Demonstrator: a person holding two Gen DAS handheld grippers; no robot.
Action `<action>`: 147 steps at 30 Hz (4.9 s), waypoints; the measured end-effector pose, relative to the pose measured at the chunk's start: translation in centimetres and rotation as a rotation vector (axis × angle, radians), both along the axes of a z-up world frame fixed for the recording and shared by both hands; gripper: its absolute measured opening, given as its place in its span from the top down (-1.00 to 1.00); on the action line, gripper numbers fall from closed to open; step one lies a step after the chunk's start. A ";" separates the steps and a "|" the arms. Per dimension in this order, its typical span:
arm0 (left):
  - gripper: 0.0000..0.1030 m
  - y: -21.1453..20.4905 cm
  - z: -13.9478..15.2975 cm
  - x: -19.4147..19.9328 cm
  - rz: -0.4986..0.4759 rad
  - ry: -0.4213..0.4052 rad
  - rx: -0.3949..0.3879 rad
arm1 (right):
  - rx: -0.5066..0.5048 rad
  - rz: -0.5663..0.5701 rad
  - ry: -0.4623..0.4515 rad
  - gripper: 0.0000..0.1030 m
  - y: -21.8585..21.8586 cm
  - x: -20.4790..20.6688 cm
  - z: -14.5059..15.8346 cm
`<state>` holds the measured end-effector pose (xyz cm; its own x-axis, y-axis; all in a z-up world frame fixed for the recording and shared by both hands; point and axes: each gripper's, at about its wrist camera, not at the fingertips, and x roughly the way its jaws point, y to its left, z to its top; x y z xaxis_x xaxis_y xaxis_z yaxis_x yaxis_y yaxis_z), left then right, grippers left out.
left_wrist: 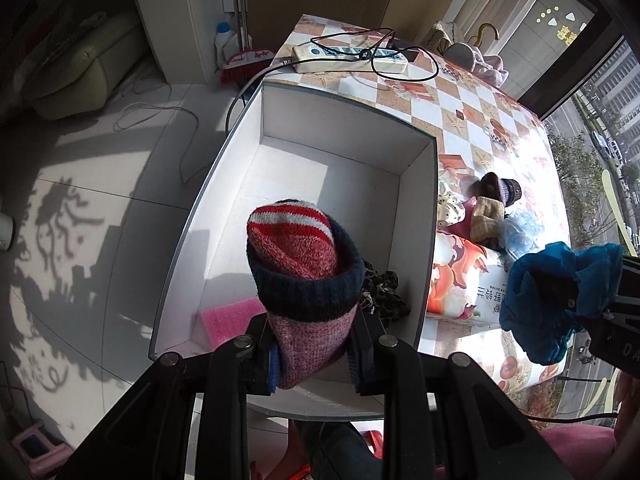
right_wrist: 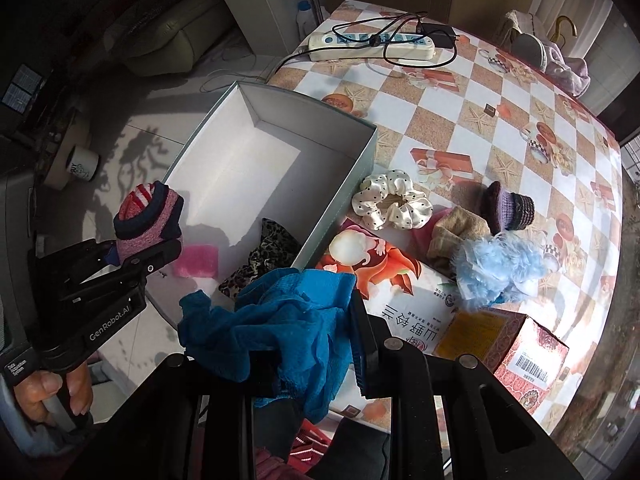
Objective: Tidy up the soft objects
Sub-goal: 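Lift the knit hat and blue cloth and carry both over the white box, then lower the knit hat and blue cloth into the white box and release, then move the left tool to the purple crochet hat while the right tool reaches the fluffy blue cloth, then grasp the purple crochet hat with the left tool while the right tool grasps the fluffy blue cloth, then lift the purple hat and fluffy blue cloth and carry both toward the white box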
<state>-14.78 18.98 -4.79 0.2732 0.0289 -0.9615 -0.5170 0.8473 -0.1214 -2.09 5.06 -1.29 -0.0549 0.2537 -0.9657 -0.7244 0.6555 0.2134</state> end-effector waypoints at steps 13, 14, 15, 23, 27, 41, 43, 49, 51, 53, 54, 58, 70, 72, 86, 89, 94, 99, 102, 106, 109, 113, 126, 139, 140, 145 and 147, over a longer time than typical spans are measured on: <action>0.45 1.8 -1.0 0.7 0.019 0.045 0.029 | 0.003 0.058 0.017 0.49 3.2 -0.2 -0.8; 0.45 2.0 -1.0 1.0 0.020 0.045 0.030 | 0.007 0.061 0.018 0.49 3.7 -0.1 -0.8; 0.45 2.2 -1.0 1.2 0.020 0.044 0.033 | 0.011 0.062 0.017 0.49 4.2 0.1 -0.8; 0.45 4.0 -0.6 3.2 0.030 0.029 0.018 | 0.009 0.081 -0.007 0.49 7.5 1.5 -0.8; 0.45 4.4 -0.7 3.8 0.031 0.037 0.021 | 0.006 0.076 0.005 0.49 8.2 1.9 -1.2; -0.08 4.1 -1.3 4.3 0.037 0.047 -0.002 | -0.020 0.046 0.045 0.34 9.5 3.3 -2.2; -0.33 4.1 -1.0 4.2 0.038 0.036 0.010 | -0.017 0.037 0.047 -0.11 9.5 3.5 -2.2; -0.59 4.0 -0.6 4.1 0.036 0.012 0.006 | -0.043 0.044 0.067 -0.47 9.7 3.6 -2.3; -0.73 4.0 -0.4 3.9 0.040 -0.023 -0.019 | -0.085 0.034 0.095 -0.72 9.5 3.8 -2.9; -1.00 4.0 -0.1 3.6 0.044 -0.055 -0.020 | -0.105 -0.008 0.114 -0.99 8.9 4.2 -3.3; -0.99 4.0 0.2 3.3 0.049 -0.078 -0.019 | -0.099 -0.027 0.129 -0.99 8.5 4.5 -3.4; -0.99 4.3 1.4 3.0 0.052 -0.168 -0.060 | -0.085 -0.074 0.135 -0.99 6.9 5.5 -2.8; -1.00 -0.8 3.6 8.9 -0.150 -0.166 -0.041 | -0.097 -0.376 0.111 -0.99 -5.7 14.3 -0.3; -1.00 -2.2 3.3 10.1 -0.192 -0.151 -0.044 | -0.126 -0.442 0.119 -0.99 -8.5 15.9 -1.0; -1.00 -7.1 1.3 13.2 -0.252 -0.012 -0.026 | -0.190 -0.641 0.551 -0.99 -13.9 20.4 -12.5; -1.00 -7.1 1.2 13.7 -0.227 0.012 -0.024 | -0.208 -0.635 0.642 -0.99 -12.9 20.4 -15.1; -1.00 -7.6 1.0 15.5 -0.224 0.042 -0.023 | -0.226 -0.603 0.744 -0.31 -12.1 19.6 -17.7; -1.00 -9.7 0.2 19.4 -0.303 0.078 0.001 | -0.161 -0.580 0.762 0.21 -13.7 19.7 -17.4; -1.00 -11.6 -0.9 22.6 -0.366 0.104 -0.008 | -0.101 -0.615 0.758 0.32 -15.8 20.4 -16.6; -1.00 -14.7 -3.2 27.2 -0.456 0.144 -0.062 | -0.037 -0.676 0.692 0.46 -19.5 21.4 -15.2; -0.99 -17.2 -5.6 30.4 -0.526 0.199 -0.075 | -0.051 -0.717 0.600 0.46 -22.8 22.2 -14.6; -1.00 -20.0 -9.1 33.5 -0.596 0.276 -0.053 | -0.139 -0.783 0.461 0.46 -27.7 23.3 -14.7; -0.99 -22.2 -15.9 36.5 -0.589 0.423 0.018 | -0.055 -1.019 0.509 -0.51 -33.5 21.0 -16.3; -1.00 -21.0 -18.7 36.5 -0.535 0.457 -0.006 | -0.230 -0.931 0.423 -0.71 -25.9 21.5 -21.3; -1.00 -21.1 -18.7 36.5 -0.532 0.457 -0.008 | -0.261 -0.896 0.423 -0.94 -25.1 21.5 -21.8; -1.00 -21.6 -18.8 36.3 -0.529 0.455 -0.009 | -0.348 -0.812 0.384 -1.00 -23.5 21.3 -22.5; -1.00 -21.5 -18.8 36.7 -0.528 0.451 -0.008 | -0.350 -0.821 0.380 -1.00 -23.4 21.2 -22.4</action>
<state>21.90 -2.54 -23.63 -0.1775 -0.0052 -0.9841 -0.0371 0.9993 0.0014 19.13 -18.34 -23.71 -0.3128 0.0543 -0.9483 0.0639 0.9973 0.0360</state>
